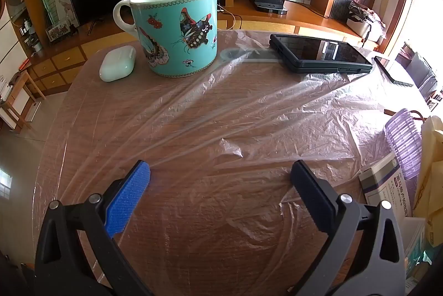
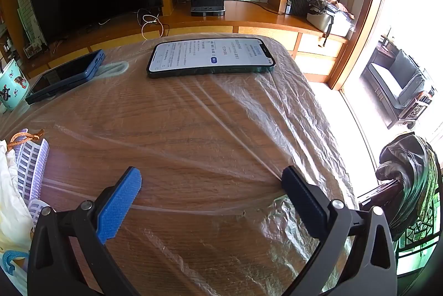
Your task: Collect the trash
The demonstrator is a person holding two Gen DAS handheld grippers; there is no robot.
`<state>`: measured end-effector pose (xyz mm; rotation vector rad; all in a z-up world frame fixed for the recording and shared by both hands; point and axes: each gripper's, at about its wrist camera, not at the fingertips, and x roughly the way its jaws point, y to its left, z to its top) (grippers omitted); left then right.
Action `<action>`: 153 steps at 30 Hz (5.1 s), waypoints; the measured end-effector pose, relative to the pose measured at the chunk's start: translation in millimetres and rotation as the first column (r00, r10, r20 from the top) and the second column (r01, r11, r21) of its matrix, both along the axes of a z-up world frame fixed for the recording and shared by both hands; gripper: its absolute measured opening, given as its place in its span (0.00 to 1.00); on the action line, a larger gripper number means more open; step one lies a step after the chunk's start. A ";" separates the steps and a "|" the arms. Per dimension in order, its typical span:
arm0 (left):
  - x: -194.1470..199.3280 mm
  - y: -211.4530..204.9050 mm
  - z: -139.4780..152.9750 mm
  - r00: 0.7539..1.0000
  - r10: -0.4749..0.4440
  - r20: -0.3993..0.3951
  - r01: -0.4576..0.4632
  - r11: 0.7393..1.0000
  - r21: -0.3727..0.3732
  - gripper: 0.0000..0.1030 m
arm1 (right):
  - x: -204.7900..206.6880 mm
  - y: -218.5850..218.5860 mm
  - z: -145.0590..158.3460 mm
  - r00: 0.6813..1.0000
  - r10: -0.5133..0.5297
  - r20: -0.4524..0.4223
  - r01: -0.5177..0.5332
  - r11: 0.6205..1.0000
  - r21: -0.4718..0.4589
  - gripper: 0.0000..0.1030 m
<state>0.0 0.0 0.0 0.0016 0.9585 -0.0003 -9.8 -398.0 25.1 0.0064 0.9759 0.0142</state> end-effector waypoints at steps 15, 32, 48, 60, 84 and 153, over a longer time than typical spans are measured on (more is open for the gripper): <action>0.0 0.0 0.0 1.000 0.000 -0.001 0.000 1.000 0.000 0.99 | 0.0 0.2 0.1 1.000 0.000 0.000 0.000 1.000 0.000 0.97; 0.0 0.0 -0.1 1.000 0.000 -0.001 0.000 1.000 0.000 0.99 | 0.0 0.1 0.0 1.000 0.000 0.000 0.000 1.000 0.000 0.97; 0.0 0.0 0.0 1.000 0.000 -0.001 0.000 1.000 0.000 0.99 | 0.0 -0.1 0.1 1.000 0.000 0.000 0.000 1.000 0.000 0.97; 0.0 0.0 0.0 1.000 0.000 -0.001 0.000 1.000 0.000 0.99 | 0.0 0.0 0.1 1.000 0.000 0.000 0.000 1.000 0.000 0.97; 0.0 0.0 0.0 1.000 0.000 -0.001 0.000 1.000 0.000 0.99 | 0.1 0.2 0.1 1.000 0.000 0.000 0.000 1.000 0.000 0.97; -8.0 -158.5 57.8 0.759 -0.631 -0.164 0.535 0.746 -0.397 0.61 | -122.4 74.9 19.5 0.933 0.336 0.129 -0.343 0.724 0.599 0.83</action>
